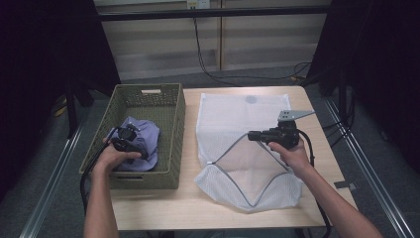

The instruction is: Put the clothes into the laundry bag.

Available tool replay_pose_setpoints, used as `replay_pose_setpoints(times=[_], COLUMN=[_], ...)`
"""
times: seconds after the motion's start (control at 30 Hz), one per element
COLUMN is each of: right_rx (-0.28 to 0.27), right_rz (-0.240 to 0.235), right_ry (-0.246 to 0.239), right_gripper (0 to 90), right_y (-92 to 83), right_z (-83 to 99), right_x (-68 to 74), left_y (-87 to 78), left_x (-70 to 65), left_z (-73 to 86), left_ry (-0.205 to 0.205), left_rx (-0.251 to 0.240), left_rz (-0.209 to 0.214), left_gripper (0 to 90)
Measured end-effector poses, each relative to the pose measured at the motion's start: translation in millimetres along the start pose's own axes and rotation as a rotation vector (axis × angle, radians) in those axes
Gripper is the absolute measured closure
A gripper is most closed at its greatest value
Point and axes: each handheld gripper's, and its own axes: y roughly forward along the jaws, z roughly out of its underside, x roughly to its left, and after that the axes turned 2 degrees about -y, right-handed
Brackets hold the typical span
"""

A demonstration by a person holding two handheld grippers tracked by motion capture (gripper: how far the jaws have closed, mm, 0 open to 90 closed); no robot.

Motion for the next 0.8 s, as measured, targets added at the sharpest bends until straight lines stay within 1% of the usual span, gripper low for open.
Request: replay_pose_setpoints(times=[0.03,0.07,0.17,0.2,0.23,0.27,0.3,0.33,0.37,0.4,0.43,0.47,0.5,0.53,0.57,0.6,0.63,0.67,0.7,0.73,0.77,0.8], right_rx=[0.0,0.002,0.005,0.01,0.011,0.011,0.012,0.012,0.013,0.012,0.013,0.013,0.014,0.014,0.014,0.015,0.015,0.015,0.014,0.014,0.014,0.015], right_rz=[0.0,0.001,0.002,0.002,0.0,0.0,0.0,0.001,0.0,0.0,0.0,0.0,0.001,0.001,0.0,0.0,0.0,0.001,0.003,0.004,0.004,0.005], right_ry=[0.0,0.001,0.001,0.003,0.002,0.002,0.001,0.0,0.001,0.0,0.001,0.001,0.001,0.001,0.001,0.001,0.002,0.002,0.004,0.005,0.004,0.005], right_gripper=[88.5,88.5,88.5,88.6,88.6,88.6,88.6,88.6,88.5,88.6,88.5,88.5,88.6,88.6,88.6,88.6,88.5,88.5,88.5,88.6,88.6,88.6], right_y=[0.0,0.4,1.0,1.4,1.7,1.7,1.9,2.2,2.3,2.3,2.3,2.3,2.4,2.4,2.5,2.6,2.7,2.8,3.0,3.0,3.1,3.1], right_z=[0.0,0.6,1.1,1.4,1.3,1.3,1.4,1.5,1.5,1.5,1.6,1.6,1.7,1.7,1.7,1.7,1.8,1.9,2.0,2.0,2.1,2.1], right_x=[0.0,-0.4,-0.5,0.1,0.1,0.1,0.1,0.0,-0.1,-0.2,-0.3,-0.3,-0.4,-0.3,-0.3,-0.3,-0.3,-0.6,-0.9,-1.1,-1.4,-1.2], left_y=[0.0,0.8,1.1,0.4,-0.4,-0.4,-1.3,-3.9,-5.7,-5.7,-7.8,-7.8,-11.3,-13.9,-16.3,-17.6,-16.2,-16.2,-17.4,-16.7,-16.7,-17.9], left_x=[0.0,-0.5,0.0,1.2,1.9,1.9,2.1,4.6,5.8,5.8,6.5,6.5,8.2,9.0,9.6,12.2,9.6,9.6,6.8,5.2,5.2,4.9], left_z=[0.0,0.3,-0.3,-4.3,-7.0,-7.0,-8.5,-10.5,-10.6,-10.6,-9.9,-9.9,-10.6,-11.1,-11.3,-10.7,-10.3,-10.3,-11.7,-11.1,-11.1,-12.0], left_ry=[0.0,0.004,0.002,-0.002,-0.013,-0.013,-0.02,-0.004,-0.024,-0.024,-0.053,-0.053,-0.068,-0.076,-0.105,-0.115,-0.087,-0.087,-0.051,-0.065,-0.065,-0.041], left_rx=[0.0,-0.001,0.0,0.033,0.05,0.05,0.066,0.094,0.1,0.1,0.093,0.093,0.109,0.11,0.094,0.091,0.093,0.093,0.107,0.091,0.091,0.103], left_rz=[0.0,0.016,0.015,0.023,0.027,0.027,0.03,0.029,0.024,0.024,0.03,0.03,0.031,0.024,0.017,0.072,0.075,0.075,0.065,0.087,0.087,0.074], left_gripper=[0.0,0.0,0.0,0.4,1.8,3.7,3.7,6.9,10.0,16.0,18.0,20.9,24.4,31.3,36.9,54.2,61.4,62.0,62.8,65.9,71.7,72.6])
